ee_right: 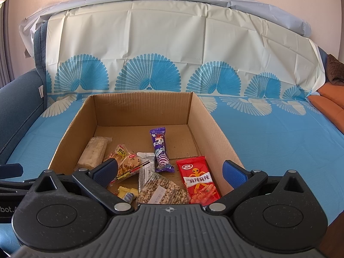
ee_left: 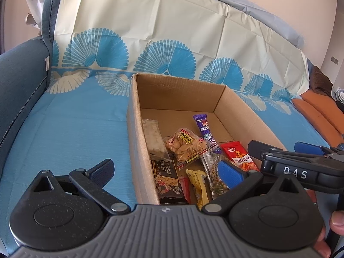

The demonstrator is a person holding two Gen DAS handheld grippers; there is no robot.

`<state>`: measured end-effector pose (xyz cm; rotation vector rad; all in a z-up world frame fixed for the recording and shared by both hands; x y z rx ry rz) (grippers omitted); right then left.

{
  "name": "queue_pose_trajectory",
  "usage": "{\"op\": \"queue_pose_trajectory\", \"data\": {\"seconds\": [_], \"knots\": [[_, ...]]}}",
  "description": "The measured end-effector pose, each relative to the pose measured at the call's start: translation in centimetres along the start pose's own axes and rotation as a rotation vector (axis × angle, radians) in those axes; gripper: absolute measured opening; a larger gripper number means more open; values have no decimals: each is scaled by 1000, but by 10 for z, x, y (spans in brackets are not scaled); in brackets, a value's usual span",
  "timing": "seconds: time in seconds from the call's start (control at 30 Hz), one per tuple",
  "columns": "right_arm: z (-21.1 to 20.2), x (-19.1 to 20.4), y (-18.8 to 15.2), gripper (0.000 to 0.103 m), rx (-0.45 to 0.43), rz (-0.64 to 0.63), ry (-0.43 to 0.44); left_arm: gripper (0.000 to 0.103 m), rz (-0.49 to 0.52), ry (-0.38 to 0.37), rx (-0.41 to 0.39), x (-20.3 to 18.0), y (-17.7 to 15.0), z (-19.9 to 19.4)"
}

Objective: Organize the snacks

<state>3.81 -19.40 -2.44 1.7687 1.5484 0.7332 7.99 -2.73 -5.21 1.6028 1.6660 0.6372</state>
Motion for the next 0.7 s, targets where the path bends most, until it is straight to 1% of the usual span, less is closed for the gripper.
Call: {"op": "queue_pose_trajectory", "data": {"seconds": [0.5, 0.7], "knots": [[1, -5, 3, 102, 7, 32, 14, 103, 0, -8, 8, -2, 2, 6], [-3, -20, 11, 102, -28, 97, 36, 103, 17, -14, 3, -6, 3, 10]]}}
Point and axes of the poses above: each gripper's, at about its wrist camera, not at the fingertips, and z roughly the way its jaws point, x to its left, y to its top, the point moved 7 cm from there along z, roughly the way its jaws point, and after that the axes turned 1 degree about -z, right-handed, at the moved point
